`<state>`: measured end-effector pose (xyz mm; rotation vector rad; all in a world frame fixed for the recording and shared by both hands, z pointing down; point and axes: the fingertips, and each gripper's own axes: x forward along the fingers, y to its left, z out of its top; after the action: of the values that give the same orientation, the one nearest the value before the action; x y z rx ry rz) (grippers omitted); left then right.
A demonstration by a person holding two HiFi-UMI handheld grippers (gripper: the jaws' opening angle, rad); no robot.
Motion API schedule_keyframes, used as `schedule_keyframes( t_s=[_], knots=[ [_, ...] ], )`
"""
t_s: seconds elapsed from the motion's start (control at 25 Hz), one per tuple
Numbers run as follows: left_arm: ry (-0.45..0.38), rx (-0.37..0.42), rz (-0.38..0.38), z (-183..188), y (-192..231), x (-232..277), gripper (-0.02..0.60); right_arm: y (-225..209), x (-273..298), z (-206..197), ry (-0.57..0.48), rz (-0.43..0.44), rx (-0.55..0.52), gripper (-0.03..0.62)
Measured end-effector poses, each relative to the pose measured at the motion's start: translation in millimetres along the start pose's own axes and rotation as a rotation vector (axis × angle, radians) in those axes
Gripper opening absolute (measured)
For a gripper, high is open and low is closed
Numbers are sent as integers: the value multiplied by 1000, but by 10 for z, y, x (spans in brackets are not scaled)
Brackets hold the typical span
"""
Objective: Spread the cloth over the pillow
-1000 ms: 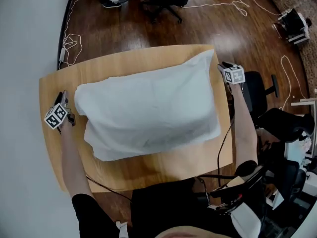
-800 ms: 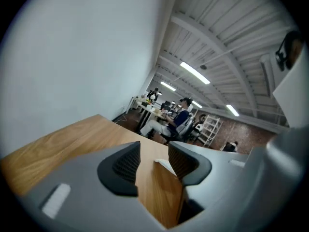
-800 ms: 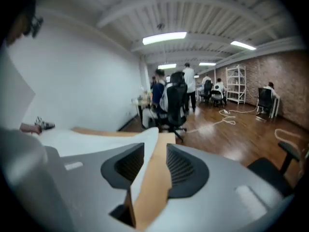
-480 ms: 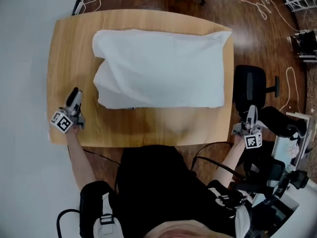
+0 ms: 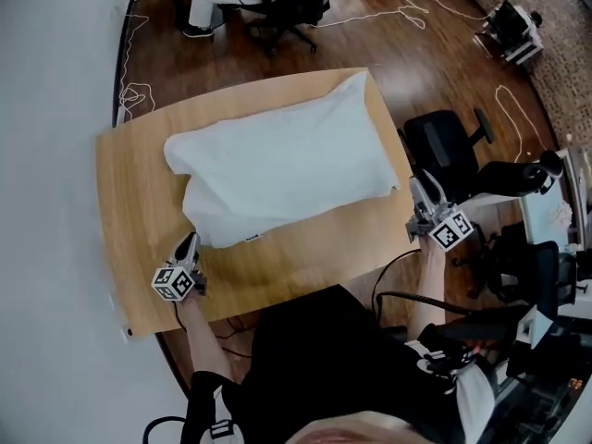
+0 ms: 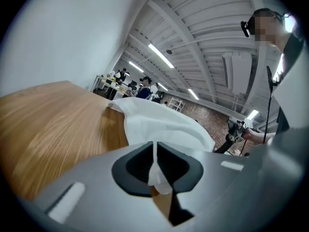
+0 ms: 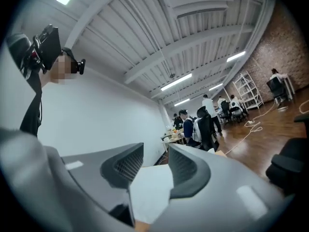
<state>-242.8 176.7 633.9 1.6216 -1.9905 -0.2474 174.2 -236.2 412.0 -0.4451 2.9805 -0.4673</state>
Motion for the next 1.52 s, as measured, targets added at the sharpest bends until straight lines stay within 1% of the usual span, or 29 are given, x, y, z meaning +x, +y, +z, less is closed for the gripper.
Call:
schedule_keyframes(
  t_s=[0.04,0.12,0.24,0.28,0.32,0.36,0.4,0.44,0.48,0.52,0.56,0.6,0.68,0.8,0.88,1.0,1.08,1.24,1.36,1.44,1.48,1.52],
  knots=[
    [-31,-3,-3,66,-35,-65,5,1,-34,-20,17,-13,-15,152],
    [-70,3,-28,169,-139,-172,3,-37,-101,-140,78,-54,-38,134],
    [-90,22,-78,202,-319,-288,3,-136,-206,-418,170,-119,-36,135],
    [-89,26,-93,176,-365,-295,3,-162,-236,-506,187,-132,-22,139],
    [-79,28,-103,135,-398,-271,9,-180,-253,-594,204,-137,-7,162],
    [-57,32,-109,81,-418,-213,97,-198,-254,-685,225,-138,5,191],
    [-24,43,-109,16,-431,-128,212,-225,-244,-784,254,-140,11,218],
    [19,62,-100,-56,-439,-26,272,-265,-225,-890,293,-141,9,241],
    [67,88,-84,-135,-440,78,281,-316,-209,-1002,342,-142,-1,250],
    [116,115,-66,-220,-440,168,280,-375,-213,-1116,398,-149,-18,250],
    [159,137,-52,-297,-450,224,234,-427,-243,-1225,453,-160,-38,250],
    [186,152,-44,-347,-470,236,174,-461,-288,-1323,499,-168,-57,250],
    [192,172,-41,-344,-520,162,88,-483,-376,-1472,563,-176,-87,249],
    [157,201,-47,-232,-639,26,37,-545,-493,-1597,646,-185,-139,223],
    [119,209,-56,-91,-708,-59,35,-638,-517,-1675,701,-176,-187,219],
    [74,216,-31,131,-693,-245,34,-840,-382,-1905,791,-128,-247,219],
    [88,210,-30,33,-768,-319,34,-954,-363,-1985,873,-114,-292,219],
    [131,192,-48,-232,-978,-252,34,-1235,-400,-1994,1008,-73,-400,219],
    [149,186,-37,-318,-982,-253,32,-1401,-300,-2098,1106,-46,-468,219],
    [156,193,-25,-344,-978,-237,31,-1509,-275,-2172,1198,-30,-488,219],
    [161,197,-22,-351,-987,-225,31,-1524,-307,-2180,1251,-16,-490,211],
    [165,201,-21,-334,-992,-215,31,-1504,-356,-2163,1306,3,-494,151]
  ],
)
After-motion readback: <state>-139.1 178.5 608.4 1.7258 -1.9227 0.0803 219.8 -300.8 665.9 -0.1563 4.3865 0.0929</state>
